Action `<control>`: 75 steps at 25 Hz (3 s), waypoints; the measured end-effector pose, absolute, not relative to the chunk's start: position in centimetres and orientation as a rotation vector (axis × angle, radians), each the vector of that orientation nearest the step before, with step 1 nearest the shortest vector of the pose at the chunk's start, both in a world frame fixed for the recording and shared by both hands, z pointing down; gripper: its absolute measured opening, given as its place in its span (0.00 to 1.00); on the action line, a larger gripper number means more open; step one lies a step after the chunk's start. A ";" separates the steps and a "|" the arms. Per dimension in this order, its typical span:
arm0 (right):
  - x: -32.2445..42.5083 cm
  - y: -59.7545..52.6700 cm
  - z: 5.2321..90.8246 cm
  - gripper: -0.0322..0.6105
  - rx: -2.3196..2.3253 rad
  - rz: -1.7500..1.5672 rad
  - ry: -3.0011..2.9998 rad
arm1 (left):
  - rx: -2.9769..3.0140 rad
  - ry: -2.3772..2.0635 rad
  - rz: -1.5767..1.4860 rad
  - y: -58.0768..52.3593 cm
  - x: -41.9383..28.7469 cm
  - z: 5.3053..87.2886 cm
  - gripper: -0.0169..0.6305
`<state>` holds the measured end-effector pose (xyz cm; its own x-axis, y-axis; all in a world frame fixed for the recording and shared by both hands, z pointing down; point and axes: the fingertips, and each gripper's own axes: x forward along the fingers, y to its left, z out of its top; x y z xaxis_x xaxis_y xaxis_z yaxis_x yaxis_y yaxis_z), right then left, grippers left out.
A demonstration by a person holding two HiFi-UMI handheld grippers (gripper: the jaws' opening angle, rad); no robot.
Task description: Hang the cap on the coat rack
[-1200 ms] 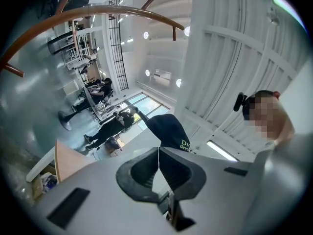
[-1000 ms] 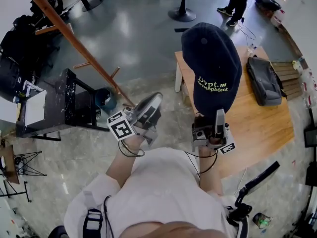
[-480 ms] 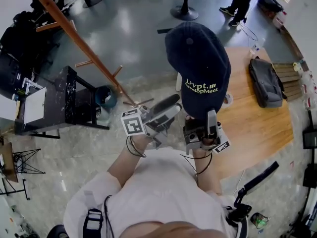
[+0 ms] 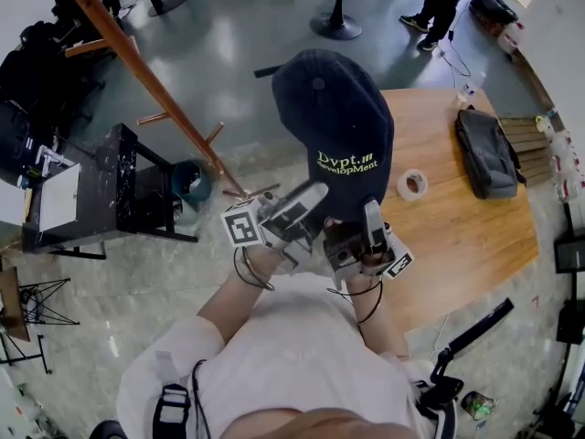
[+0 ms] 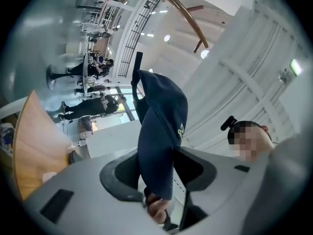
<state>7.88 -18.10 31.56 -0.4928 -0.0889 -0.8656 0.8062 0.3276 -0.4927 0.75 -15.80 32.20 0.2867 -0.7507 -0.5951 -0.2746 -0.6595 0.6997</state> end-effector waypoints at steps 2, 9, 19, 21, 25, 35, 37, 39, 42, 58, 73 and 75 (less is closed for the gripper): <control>7.6 -18.4 31.9 0.12 0.654 -1.320 1.692 | 2.094 -0.938 -1.351 -15.9 0.5 32.3 0.32; 5.9 -18.6 31.9 0.12 0.711 -1.387 1.606 | 2.112 -1.022 -1.339 -15.3 -1.0 31.4 0.27; 0.2 -18.6 29.7 0.12 0.886 -1.485 1.451 | 2.151 -1.306 -1.295 -13.7 -5.9 28.1 0.26; -2.2 -18.4 28.4 0.12 0.945 -1.492 1.409 | 2.173 -1.376 -1.284 -13.1 -8.0 26.4 0.26; -7.8 -18.3 25.0 0.12 1.041 -1.516 1.310 | 2.224 -1.518 -1.217 -12.5 -12.9 22.0 0.26; -15.9 -17.5 16.0 0.12 1.126 -1.471 1.173 | 2.309 -1.745 -1.099 -11.3 -20.3 12.2 0.26; -16.7 -17.6 14.5 0.12 1.134 -1.453 1.149 | 2.335 -1.769 -1.065 -11.4 -20.9 10.6 0.26; -17.3 -17.5 13.1 0.12 1.134 -1.426 1.138 | 2.357 -1.790 -1.035 -11.4 -21.5 9.1 0.26; -18.5 -17.0 11.2 0.12 1.113 -1.393 1.156 | 2.372 -1.785 -1.033 -10.9 -22.7 7.3 0.27; -21.9 -16.3 10.6 0.12 0.980 -1.286 1.302 | 2.443 -1.743 -1.105 -9.5 -25.7 4.6 0.29; -21.0 -15.5 1.6 0.12 1.121 -1.211 1.114 | 2.518 -1.869 -0.880 -9.7 -24.8 -2.7 0.29; -21.4 -14.9 1.7 0.12 1.141 -1.224 1.113 | 2.506 -1.890 -0.898 -9.0 -25.0 -2.6 0.29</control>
<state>-21.36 -14.90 1.70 0.0344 -0.1035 -0.9940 0.9994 0.0123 0.0333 -24.97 -9.04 -2.63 0.1815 -0.8515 -0.4920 -0.9192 -0.3247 0.2230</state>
